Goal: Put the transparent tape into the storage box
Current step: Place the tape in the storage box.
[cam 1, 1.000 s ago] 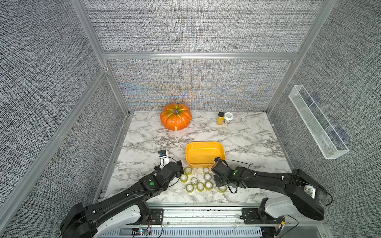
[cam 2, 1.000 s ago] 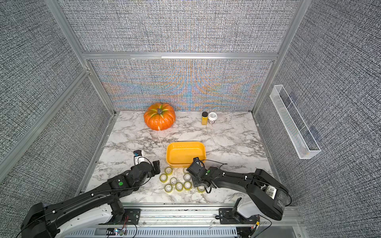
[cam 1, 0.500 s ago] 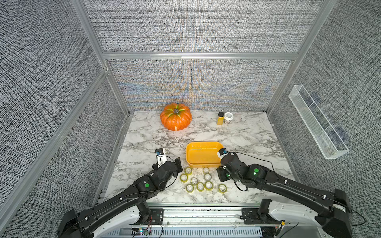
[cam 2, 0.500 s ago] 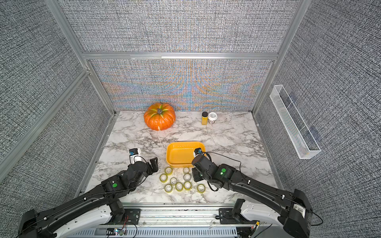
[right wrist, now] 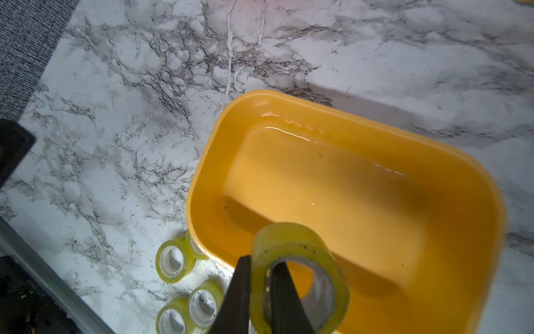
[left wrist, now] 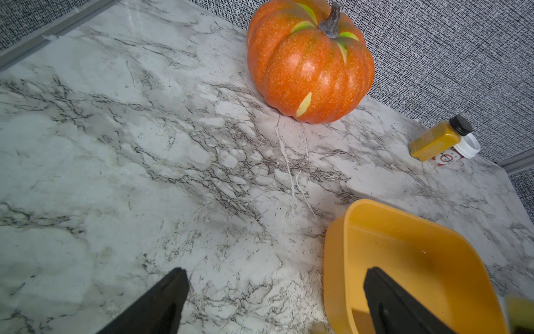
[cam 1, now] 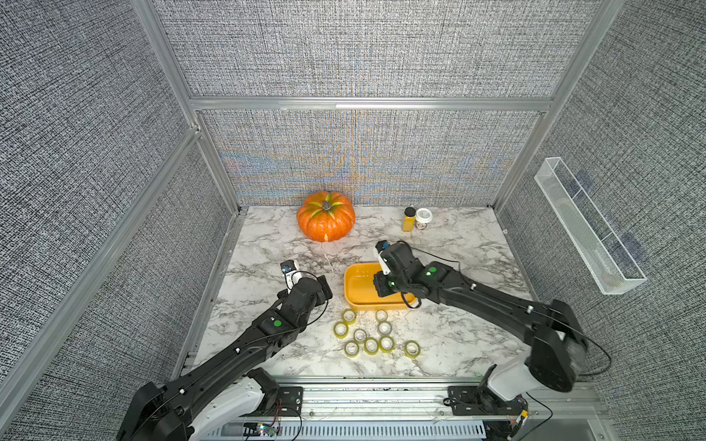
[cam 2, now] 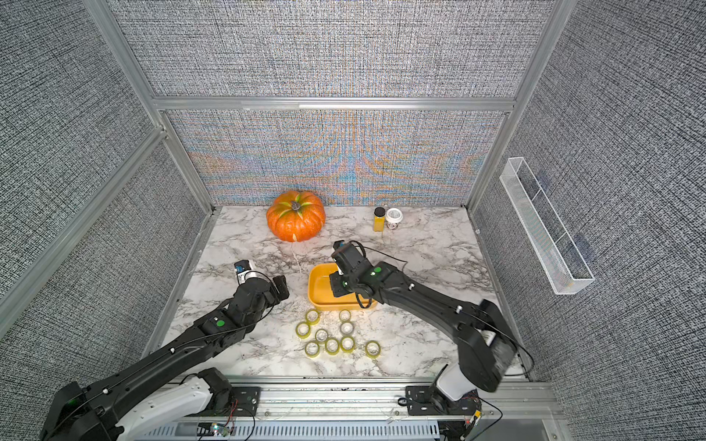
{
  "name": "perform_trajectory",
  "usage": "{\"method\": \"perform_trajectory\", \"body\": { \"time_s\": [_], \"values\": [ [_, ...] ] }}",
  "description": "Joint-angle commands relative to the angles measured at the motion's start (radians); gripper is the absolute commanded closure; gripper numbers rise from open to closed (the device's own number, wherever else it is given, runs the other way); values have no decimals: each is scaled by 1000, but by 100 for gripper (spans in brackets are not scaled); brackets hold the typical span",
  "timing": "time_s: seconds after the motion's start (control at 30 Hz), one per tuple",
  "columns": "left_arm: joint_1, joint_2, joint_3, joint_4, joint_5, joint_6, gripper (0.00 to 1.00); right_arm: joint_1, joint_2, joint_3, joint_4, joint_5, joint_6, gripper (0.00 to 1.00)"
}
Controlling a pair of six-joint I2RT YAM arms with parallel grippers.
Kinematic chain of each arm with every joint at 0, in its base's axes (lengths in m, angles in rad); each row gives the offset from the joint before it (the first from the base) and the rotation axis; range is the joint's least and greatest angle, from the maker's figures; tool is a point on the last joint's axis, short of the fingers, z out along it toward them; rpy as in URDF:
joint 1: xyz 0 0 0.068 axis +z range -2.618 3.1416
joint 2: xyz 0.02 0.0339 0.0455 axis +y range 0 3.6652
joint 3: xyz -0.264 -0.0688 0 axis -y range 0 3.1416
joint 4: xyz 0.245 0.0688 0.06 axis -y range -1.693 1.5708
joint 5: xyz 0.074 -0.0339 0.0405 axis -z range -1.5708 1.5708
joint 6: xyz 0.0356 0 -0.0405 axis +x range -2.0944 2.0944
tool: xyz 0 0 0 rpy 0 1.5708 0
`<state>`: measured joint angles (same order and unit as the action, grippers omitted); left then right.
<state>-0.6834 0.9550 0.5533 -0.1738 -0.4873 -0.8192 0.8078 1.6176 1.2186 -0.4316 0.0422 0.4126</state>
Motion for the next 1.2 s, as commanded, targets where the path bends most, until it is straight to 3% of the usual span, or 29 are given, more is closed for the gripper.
{"method": "perform_trajectory", "body": {
  "time_s": [0.0, 0.27, 0.33, 0.43, 0.57, 0.83, 1.03, 1.17],
  "values": [
    [40, -1, -27, 66, 79, 0, 0, 4, 125, 59, 52, -52, -15, 100],
    [54, 28, -45, 63, 141, -3, 0, 36, 322, 209, 55, -54, -11, 97],
    [55, 40, -49, 68, 147, -3, 0, 36, 346, 236, 35, -43, -14, 87],
    [55, 59, -44, 62, 151, 2, 0, 36, 360, 257, 5, -11, -14, 57],
    [55, 71, -32, 49, 169, 9, 0, 36, 329, 247, -11, 23, -18, 37],
    [56, 75, -41, 45, 258, 11, 0, 36, 73, 111, 19, 79, -10, 35],
    [46, 155, -11, 85, 454, -3, 0, 31, -230, -133, 103, 94, -17, 35],
    [-28, 207, 20, 91, 401, -17, 1, 30, -388, -252, 78, 113, -10, 35]
  ]
}}
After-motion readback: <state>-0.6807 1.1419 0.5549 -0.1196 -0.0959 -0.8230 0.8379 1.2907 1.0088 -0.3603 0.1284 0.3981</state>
